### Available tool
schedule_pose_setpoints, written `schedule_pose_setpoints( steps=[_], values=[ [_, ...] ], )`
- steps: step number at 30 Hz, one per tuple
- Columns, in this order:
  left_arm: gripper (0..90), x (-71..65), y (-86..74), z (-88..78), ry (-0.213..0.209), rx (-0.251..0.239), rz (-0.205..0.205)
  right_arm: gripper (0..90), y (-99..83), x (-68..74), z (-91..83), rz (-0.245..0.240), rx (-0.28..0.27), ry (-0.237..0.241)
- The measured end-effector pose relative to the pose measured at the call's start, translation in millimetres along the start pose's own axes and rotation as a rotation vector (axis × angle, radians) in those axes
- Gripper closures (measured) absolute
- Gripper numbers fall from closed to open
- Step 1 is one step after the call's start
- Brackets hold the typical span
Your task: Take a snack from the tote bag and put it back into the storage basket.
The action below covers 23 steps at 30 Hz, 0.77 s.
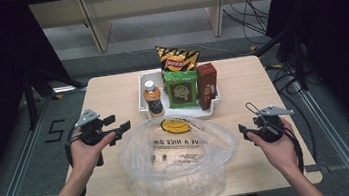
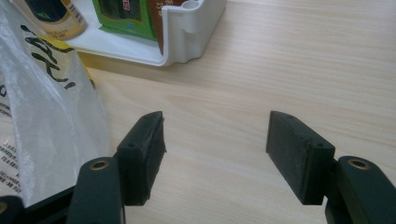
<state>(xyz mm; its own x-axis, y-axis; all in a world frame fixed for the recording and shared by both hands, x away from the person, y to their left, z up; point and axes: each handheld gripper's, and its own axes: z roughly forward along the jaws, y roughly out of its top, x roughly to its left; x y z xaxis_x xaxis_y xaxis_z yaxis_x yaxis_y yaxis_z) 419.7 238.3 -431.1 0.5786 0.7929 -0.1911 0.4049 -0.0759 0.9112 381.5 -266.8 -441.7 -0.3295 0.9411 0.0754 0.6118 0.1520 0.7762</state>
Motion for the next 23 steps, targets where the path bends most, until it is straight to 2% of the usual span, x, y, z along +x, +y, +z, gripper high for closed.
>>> schedule_pose_setpoints(
  steps=[5,6,8,9,11,12,14,16,18,19,21,23],
  values=[
    [25.5,-7.6,-21.1,-14.6,-0.014,-0.002,-0.025,37.6,0.0,-0.7,0.0,0.003,-0.005,0.008],
    [25.5,-9.2,-24.8,-18.1,-0.008,0.000,-0.025,37.6,-0.4,-2.0,-0.2,-0.014,0.001,0.000],
    [25.5,-12.4,-32.6,-23.9,-0.009,-0.005,-0.036,37.5,-0.1,-0.7,-0.8,0.004,0.011,-0.002],
    [25.4,-14.0,-36.5,-26.8,-0.010,-0.002,-0.033,37.5,-0.2,-0.9,-0.3,-0.001,0.006,-0.015],
    [25.5,-17.6,-44.4,-31.7,-0.010,-0.007,-0.038,37.5,-0.5,-1.2,0.4,-0.004,0.000,-0.015],
    [25.5,-19.1,-48.3,-33.6,-0.012,-0.010,-0.036,37.5,-0.6,-0.4,0.8,0.009,0.008,-0.005],
    [25.8,-23.6,-54.6,-34.4,-0.015,-0.011,-0.046,37.6,-1.4,-2.0,1.7,-0.010,-0.001,-0.001],
    [26.2,-26.3,-55.8,-32.0,-0.020,-0.003,-0.036,37.5,-1.7,-0.8,2.1,0.004,0.000,0.012],
    [26.5,-28.2,-55.9,-27.5,-0.032,0.001,-0.027,37.5,-1.9,-2.2,3.2,-0.015,0.014,0.001],
    [26.8,-28.9,-56.1,-25.8,-0.040,0.002,-0.027,37.5,-1.9,-2.5,3.0,-0.010,0.017,0.019],
    [27.0,-29.7,-56.0,-25.1,-0.044,0.002,-0.017,37.5,-3.0,-3.8,4.6,-0.013,0.011,0.018],
    [27.4,-28.3,-56.7,-25.6,-0.043,-0.004,-0.024,37.5,-3.5,-4.2,6.0,0.000,0.009,-0.002]
  ],
)
